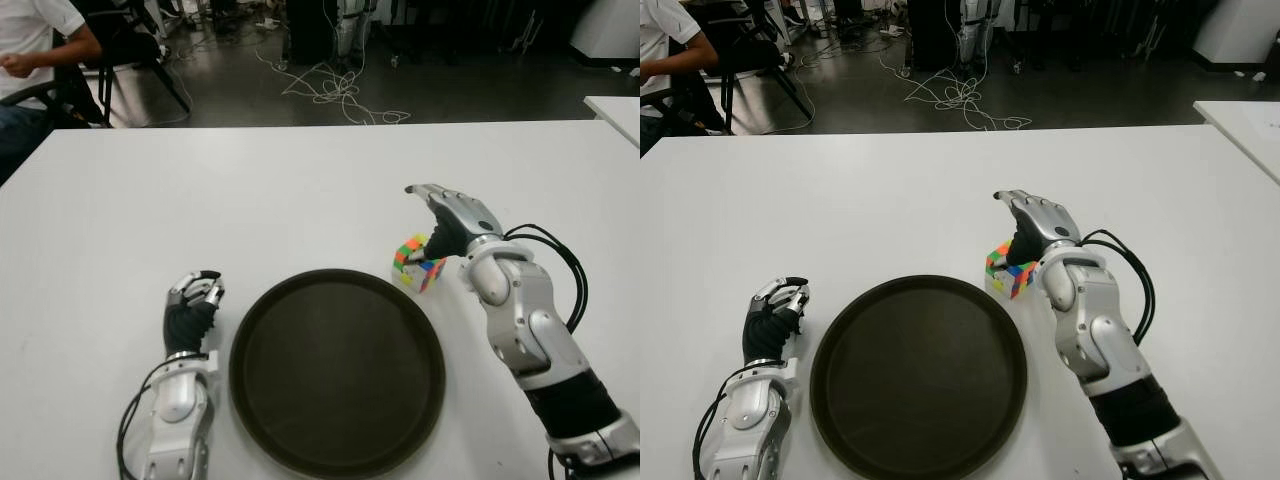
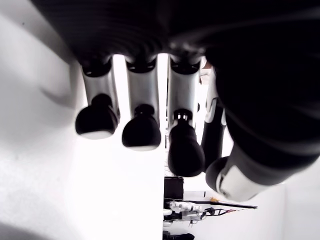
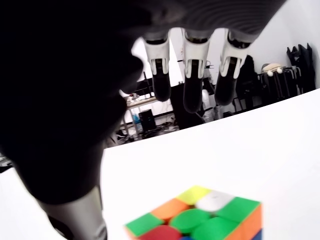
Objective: Pick up the Rubik's Cube and put it in the plate
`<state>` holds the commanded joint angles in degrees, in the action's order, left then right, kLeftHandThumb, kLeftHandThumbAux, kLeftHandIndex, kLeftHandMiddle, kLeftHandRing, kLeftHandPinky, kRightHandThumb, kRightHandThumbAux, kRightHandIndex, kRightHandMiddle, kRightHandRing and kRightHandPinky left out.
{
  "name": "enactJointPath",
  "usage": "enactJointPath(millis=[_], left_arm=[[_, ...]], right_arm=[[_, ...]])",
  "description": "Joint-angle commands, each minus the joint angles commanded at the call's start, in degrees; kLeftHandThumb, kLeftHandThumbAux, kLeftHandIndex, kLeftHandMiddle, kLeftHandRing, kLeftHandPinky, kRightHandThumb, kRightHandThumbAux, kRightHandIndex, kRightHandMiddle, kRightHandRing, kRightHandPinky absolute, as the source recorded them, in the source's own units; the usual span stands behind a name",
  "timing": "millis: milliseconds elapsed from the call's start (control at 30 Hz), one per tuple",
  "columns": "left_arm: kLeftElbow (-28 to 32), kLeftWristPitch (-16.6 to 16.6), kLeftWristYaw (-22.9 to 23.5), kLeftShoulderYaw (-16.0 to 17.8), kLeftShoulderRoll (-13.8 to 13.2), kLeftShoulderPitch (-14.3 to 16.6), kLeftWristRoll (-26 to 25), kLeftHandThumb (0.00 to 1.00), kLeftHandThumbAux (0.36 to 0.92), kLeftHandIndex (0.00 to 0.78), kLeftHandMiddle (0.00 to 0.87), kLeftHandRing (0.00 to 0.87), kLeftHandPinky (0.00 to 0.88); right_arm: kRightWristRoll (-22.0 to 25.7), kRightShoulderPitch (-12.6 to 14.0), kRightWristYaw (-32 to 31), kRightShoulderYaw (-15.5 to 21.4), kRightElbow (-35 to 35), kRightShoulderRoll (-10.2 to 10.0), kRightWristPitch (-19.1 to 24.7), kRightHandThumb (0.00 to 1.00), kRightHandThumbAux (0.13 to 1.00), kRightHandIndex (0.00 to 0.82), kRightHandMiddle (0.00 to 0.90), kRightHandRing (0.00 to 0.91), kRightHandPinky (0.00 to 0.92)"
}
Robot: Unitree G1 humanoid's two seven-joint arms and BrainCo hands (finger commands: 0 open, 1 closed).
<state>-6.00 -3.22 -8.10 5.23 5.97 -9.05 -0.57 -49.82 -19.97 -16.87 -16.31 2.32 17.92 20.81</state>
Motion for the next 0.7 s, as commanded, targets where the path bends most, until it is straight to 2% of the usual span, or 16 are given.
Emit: enactJointPath(millis=[267, 700], left_arm=[[-0.29, 0.3, -0.53, 0.35, 0.16, 0.12, 0.36, 0.711, 0.705, 0.444, 0.792, 0.821, 0.822], [-1.08, -1.14, 0.46, 0.33, -0.15, 0.18, 0.06, 0.712, 0.704, 0.444, 0.793, 0.821, 0.824]], right_arm=[[2.43, -0.08, 3.58, 0.81, -2.59, -0.37, -1.42, 0.0, 0.885, 0.181, 0.185, 0.218, 0.249], [3.71, -0.59, 4.43, 0.64, -4.63, -0.52, -0.83, 0.0, 0.879, 0.162, 0.18, 0.216, 0.247]])
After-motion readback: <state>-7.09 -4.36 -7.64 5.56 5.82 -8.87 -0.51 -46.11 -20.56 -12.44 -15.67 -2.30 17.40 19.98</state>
